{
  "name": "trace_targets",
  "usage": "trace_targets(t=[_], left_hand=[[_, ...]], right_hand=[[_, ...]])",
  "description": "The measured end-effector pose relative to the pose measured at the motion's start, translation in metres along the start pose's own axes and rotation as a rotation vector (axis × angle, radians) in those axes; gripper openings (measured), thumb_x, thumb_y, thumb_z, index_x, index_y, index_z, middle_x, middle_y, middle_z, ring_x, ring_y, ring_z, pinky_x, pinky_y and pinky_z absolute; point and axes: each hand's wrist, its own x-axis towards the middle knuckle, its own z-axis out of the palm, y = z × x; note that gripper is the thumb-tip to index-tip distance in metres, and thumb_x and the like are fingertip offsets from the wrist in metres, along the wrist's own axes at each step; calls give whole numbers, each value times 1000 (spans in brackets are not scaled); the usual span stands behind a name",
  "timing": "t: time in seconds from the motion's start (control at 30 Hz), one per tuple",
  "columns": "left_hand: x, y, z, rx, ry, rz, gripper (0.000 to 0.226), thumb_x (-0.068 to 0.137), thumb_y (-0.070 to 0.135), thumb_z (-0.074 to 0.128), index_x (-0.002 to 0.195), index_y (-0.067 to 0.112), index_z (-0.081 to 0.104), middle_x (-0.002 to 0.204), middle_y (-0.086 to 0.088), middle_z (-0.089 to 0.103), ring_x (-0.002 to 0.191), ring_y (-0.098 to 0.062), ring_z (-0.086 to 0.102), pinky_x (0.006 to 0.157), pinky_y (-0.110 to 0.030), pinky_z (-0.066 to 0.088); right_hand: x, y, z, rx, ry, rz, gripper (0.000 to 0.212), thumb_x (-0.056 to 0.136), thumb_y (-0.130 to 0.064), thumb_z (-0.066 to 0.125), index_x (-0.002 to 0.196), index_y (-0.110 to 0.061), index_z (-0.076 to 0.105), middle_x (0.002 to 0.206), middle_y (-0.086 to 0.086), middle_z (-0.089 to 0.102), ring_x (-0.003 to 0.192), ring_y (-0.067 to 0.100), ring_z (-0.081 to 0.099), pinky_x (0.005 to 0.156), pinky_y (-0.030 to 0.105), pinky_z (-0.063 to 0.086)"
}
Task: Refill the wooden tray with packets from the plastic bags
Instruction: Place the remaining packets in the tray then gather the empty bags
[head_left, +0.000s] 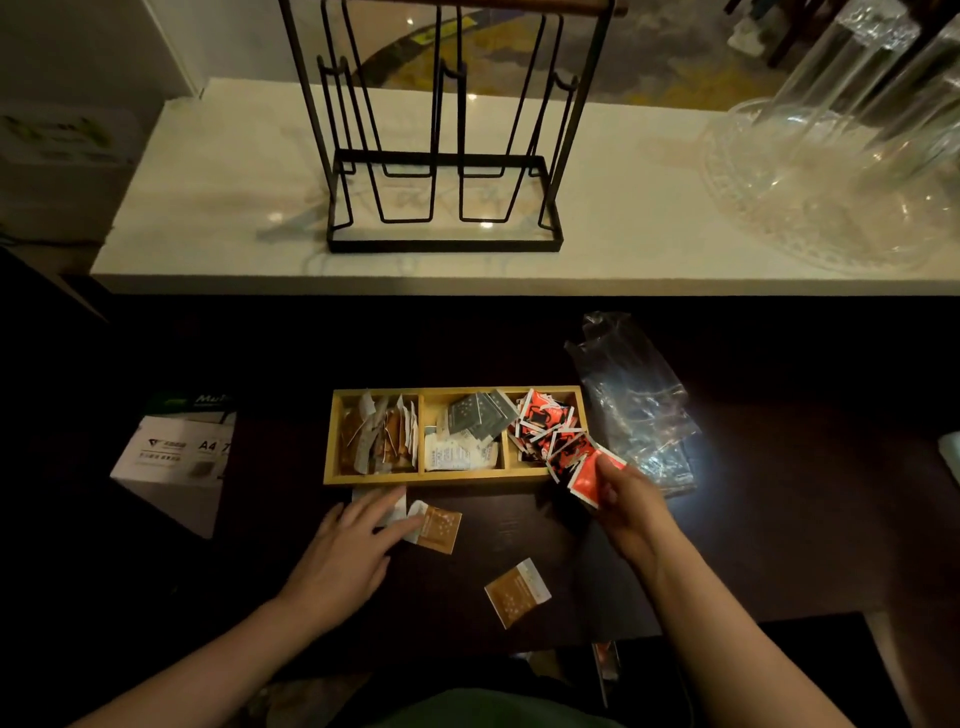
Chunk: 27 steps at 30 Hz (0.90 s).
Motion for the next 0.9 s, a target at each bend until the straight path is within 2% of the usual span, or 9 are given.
trace_targets(t=[0.07,0.17,0.3,0.37,0.43,0.57,0.7,0.8,0.9], left_hand=[[2,-6,4,48,-33,-28,77,77,26,71,140,45,31,154,2,31,140,-25,32,106,-56,36],[5,-9,11,148,-99,-6,93,64,31,82,140,45,30,139,-2,54,125,-28,53,91,-54,50],[16,-3,13,215,-51,76,125,43,7,87,141,44,18,120,-8,64,106,-31,61,78,-44,57],[19,3,10,299,-62,112,130,34,5,89,140,45,24,111,-12,67,96,-33,65,69,-44,58],[21,6,9,354,-99,142,126,35,8,90,139,47,31,109,-14,68,97,-35,66,68,-45,58],[20,8,12,313,-140,183,93,78,6,67,142,46,13,145,-21,41,136,-44,34,99,-53,42],[18,16,6,409,-211,274,68,94,10,41,148,27,3,160,-6,-13,144,-44,3,106,-54,33],[21,21,6,464,-216,325,62,96,11,38,148,20,5,160,-4,-14,142,-48,6,99,-56,41],[23,20,6,454,-236,323,71,95,10,41,148,29,-3,160,-8,-4,141,-50,10,95,-55,46]], right_hand=[[-1,0,6,-93,44,-71,13,96,-12,51,105,-9,59,72,5,69,64,15,66,52,30,52],[4,1,15,-183,125,-173,13,92,-14,58,102,-9,62,88,6,67,76,18,64,57,28,48],[10,-3,31,-232,151,-202,15,89,-18,62,103,-12,62,88,3,67,75,14,64,56,23,45],[14,-7,41,-248,135,-178,17,89,-20,62,104,-13,61,89,5,68,77,17,66,60,29,52],[21,-10,48,-304,143,-196,25,87,-22,66,109,-11,62,97,11,71,85,24,69,76,43,58],[29,-8,44,-589,174,-358,44,80,-32,71,117,-11,60,99,7,71,90,24,69,85,49,56],[17,-8,42,-693,186,-448,41,83,-16,69,122,-11,57,95,3,68,86,20,69,82,45,58],[14,-12,48,-659,182,-512,38,81,-11,71,116,-14,57,86,0,65,82,21,68,77,44,59],[15,-17,60,-680,189,-663,27,81,-11,69,98,-23,51,82,-6,60,78,16,65,66,34,56]])
